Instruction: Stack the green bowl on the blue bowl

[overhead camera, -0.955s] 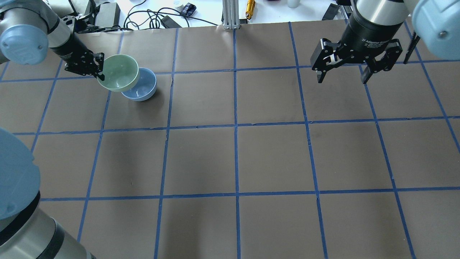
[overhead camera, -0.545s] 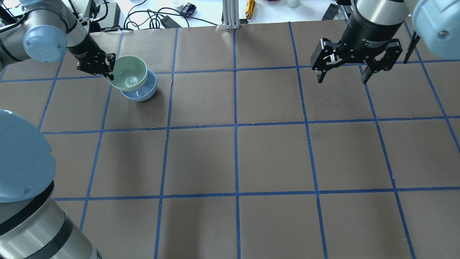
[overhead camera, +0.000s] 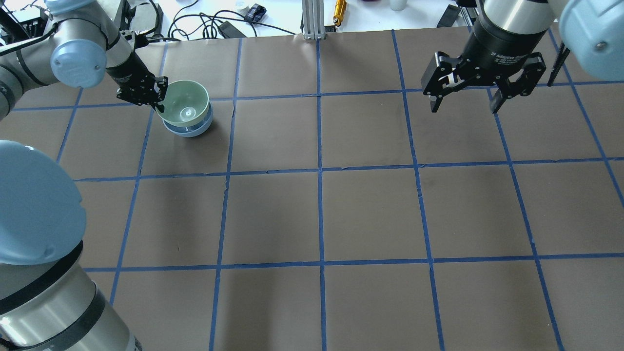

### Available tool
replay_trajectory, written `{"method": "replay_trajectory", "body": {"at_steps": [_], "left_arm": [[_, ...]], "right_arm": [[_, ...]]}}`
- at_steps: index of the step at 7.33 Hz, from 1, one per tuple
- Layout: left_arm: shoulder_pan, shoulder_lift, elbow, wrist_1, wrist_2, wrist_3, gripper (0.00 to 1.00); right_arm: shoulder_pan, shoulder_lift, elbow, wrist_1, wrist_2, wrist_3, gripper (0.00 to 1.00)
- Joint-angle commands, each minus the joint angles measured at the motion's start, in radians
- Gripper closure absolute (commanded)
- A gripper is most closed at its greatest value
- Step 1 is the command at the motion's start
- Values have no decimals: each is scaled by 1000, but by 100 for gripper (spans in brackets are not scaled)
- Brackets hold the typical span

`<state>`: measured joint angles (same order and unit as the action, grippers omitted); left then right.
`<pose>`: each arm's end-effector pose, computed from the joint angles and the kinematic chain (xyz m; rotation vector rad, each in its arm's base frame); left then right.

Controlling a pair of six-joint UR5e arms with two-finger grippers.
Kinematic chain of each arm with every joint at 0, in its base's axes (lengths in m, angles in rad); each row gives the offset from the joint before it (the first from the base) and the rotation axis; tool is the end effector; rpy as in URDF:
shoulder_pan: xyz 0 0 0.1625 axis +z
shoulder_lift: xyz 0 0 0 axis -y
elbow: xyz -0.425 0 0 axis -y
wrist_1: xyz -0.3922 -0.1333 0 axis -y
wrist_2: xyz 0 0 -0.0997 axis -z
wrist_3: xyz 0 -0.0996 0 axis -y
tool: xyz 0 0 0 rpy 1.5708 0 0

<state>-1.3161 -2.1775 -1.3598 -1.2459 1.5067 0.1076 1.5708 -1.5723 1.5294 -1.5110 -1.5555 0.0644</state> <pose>0.0403 -0.7093 0.2543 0.2287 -3.0560 -0.0891 0.1348 -0.4892 0.5031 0.1009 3.1251 0.0272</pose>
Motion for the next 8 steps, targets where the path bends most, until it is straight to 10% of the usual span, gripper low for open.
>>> {"method": "replay_trajectory", "body": {"at_steps": [1, 3, 8], "left_arm": [[-2, 2, -8, 0, 1, 23, 21], [-6, 54, -5, -18, 33, 41, 0], [-236, 365, -27, -188, 44, -101, 0]], "right_arm": [[0, 0, 0, 0, 0, 0, 0], [0, 0, 0, 0, 0, 0, 0], [0, 0, 0, 0, 0, 0, 0]]}}
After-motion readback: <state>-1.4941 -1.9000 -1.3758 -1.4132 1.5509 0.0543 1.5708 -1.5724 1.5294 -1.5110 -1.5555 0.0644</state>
